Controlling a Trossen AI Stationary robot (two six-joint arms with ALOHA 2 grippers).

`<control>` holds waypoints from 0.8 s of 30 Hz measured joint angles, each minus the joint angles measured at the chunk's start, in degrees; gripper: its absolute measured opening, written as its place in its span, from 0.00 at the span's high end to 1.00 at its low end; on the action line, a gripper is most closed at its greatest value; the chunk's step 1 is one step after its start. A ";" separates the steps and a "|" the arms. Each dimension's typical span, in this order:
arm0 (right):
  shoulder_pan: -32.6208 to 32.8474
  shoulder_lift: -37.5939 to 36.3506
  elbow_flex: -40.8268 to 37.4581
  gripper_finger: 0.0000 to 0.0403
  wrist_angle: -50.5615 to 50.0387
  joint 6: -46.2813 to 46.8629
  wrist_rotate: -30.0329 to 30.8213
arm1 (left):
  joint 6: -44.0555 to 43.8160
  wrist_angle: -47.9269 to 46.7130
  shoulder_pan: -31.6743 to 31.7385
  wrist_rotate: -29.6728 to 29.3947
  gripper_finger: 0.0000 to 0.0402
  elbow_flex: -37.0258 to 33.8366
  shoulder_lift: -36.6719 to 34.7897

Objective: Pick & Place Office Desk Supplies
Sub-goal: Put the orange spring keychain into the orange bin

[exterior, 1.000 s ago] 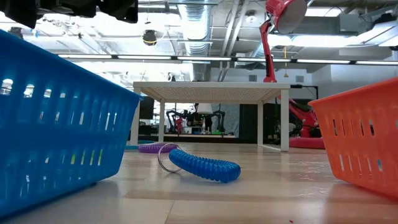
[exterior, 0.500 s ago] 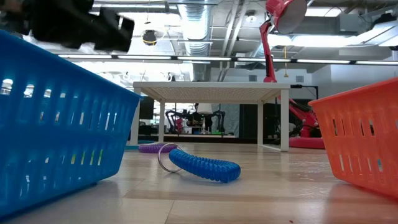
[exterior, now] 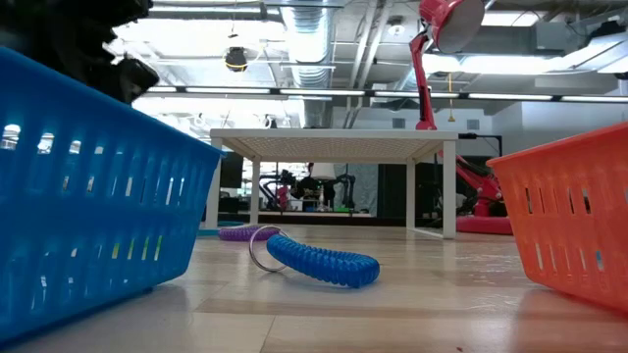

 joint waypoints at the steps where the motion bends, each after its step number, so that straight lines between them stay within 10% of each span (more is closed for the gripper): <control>1: -0.28 0.00 0.00 0.66 0.00 -0.66 0.01 | -1.67 -2.89 0.00 -0.21 0.54 1.37 -0.51; 12: -0.27 0.00 0.00 0.66 -0.15 -3.42 -0.09 | -17.57 -26.87 4.19 2.54 0.56 5.93 10.07; 24: 1.15 0.00 0.00 0.66 -0.39 -2.92 -0.05 | -10.80 -24.78 2.95 0.58 0.62 5.93 19.29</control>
